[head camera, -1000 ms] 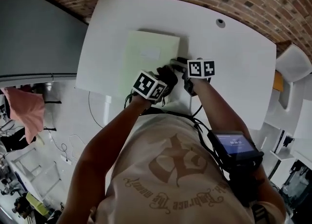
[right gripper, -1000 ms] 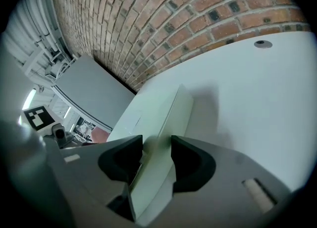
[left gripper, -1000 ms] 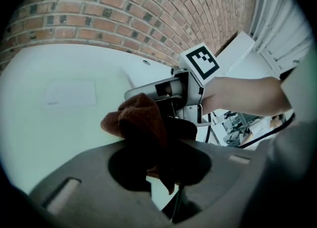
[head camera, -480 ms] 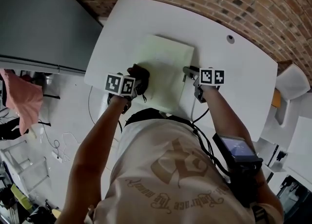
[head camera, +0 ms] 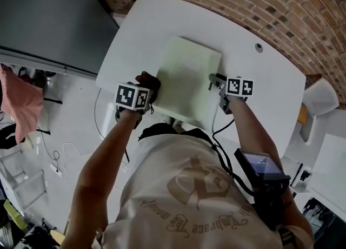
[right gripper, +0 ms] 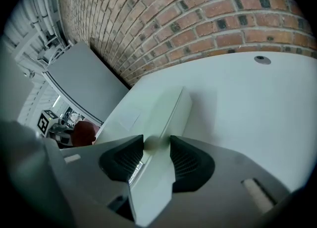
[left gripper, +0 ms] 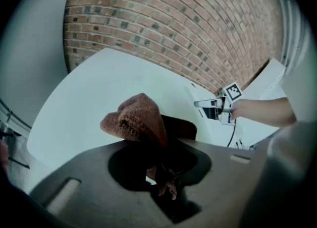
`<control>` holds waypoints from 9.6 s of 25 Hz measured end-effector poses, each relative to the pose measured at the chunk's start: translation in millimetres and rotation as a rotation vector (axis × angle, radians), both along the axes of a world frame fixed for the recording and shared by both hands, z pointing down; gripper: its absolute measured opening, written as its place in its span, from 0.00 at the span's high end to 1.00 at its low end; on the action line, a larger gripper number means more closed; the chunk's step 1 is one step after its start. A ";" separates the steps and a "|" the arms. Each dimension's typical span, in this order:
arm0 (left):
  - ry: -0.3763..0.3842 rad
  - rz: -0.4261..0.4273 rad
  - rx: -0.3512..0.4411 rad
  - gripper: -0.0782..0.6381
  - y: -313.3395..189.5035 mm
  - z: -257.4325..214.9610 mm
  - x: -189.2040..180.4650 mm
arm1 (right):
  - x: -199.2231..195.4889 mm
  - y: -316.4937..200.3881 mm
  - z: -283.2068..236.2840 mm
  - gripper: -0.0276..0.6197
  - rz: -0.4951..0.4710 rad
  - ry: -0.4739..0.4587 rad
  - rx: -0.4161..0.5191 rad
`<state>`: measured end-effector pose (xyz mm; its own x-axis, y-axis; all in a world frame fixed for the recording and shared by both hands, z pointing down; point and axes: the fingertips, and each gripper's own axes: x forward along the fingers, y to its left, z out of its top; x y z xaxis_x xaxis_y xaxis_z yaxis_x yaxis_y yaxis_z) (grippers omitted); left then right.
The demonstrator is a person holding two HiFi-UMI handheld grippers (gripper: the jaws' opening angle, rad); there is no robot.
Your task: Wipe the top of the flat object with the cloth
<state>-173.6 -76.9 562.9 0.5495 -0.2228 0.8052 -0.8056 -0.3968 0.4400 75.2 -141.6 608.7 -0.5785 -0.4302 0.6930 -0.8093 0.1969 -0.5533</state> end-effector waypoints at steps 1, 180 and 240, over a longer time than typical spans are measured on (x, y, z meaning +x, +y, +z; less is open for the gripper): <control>0.028 0.036 0.005 0.77 2.7 -4.8 14.9 | -0.1 0.1 0.0 0.68 0.001 0.005 0.000; 0.277 -0.469 -0.178 0.77 100.3 47.3 10.4 | 0.7 2.2 -3.1 0.69 0.203 -0.100 0.139; 0.478 0.442 0.015 0.77 167.4 -39.6 137.2 | -7.0 65.3 -77.6 0.86 0.260 -0.048 0.318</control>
